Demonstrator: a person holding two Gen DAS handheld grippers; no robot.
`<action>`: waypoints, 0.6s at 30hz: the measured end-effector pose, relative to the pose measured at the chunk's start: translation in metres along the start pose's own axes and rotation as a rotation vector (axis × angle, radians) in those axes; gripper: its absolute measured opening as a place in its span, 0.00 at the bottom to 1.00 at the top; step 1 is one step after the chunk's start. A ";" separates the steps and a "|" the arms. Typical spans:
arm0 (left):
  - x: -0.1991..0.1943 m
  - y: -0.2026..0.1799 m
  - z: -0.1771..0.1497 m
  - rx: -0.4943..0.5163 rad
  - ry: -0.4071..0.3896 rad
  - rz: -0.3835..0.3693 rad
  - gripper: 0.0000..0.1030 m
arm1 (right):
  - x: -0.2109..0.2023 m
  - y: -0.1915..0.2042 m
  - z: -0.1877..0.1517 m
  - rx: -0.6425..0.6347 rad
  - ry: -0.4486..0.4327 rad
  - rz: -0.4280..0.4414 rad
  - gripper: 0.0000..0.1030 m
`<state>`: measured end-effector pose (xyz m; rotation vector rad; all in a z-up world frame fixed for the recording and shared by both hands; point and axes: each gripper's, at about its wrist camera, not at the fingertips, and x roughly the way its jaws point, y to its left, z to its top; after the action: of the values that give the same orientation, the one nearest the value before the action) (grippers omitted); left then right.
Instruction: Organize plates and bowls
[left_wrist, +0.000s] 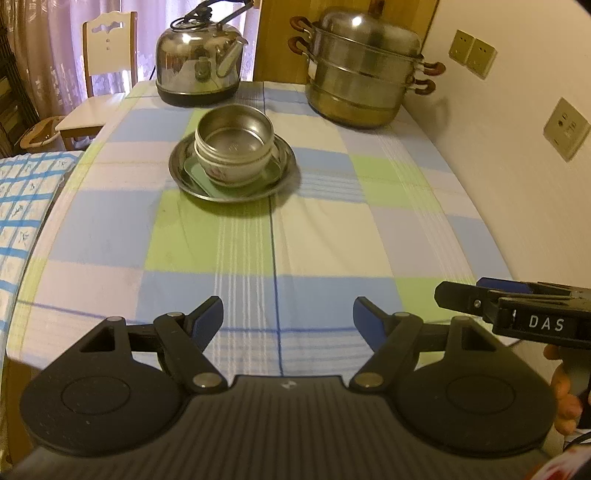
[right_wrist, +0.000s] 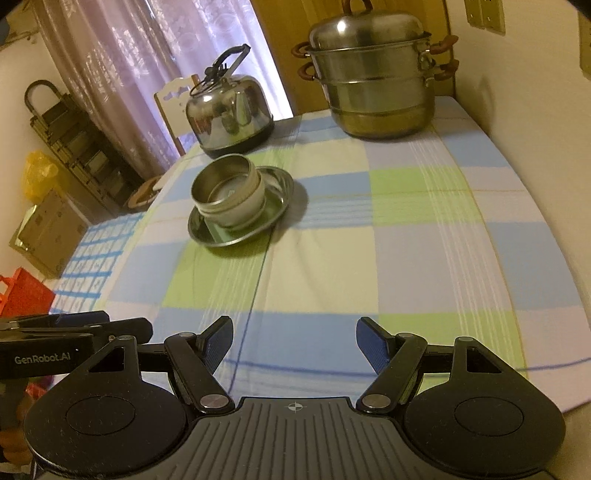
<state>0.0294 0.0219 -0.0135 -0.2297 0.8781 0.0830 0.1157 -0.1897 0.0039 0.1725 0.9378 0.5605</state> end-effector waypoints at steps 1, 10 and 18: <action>-0.001 -0.003 -0.004 -0.001 0.003 -0.001 0.74 | -0.003 0.000 -0.004 -0.002 0.002 0.000 0.71; -0.009 -0.023 -0.027 0.007 0.015 -0.007 0.74 | -0.027 -0.004 -0.027 -0.042 0.001 -0.013 0.71; -0.018 -0.035 -0.033 0.027 -0.005 -0.013 0.74 | -0.035 -0.010 -0.035 -0.047 -0.002 -0.015 0.71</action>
<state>-0.0007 -0.0195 -0.0143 -0.2099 0.8723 0.0595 0.0749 -0.2197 0.0046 0.1234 0.9226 0.5681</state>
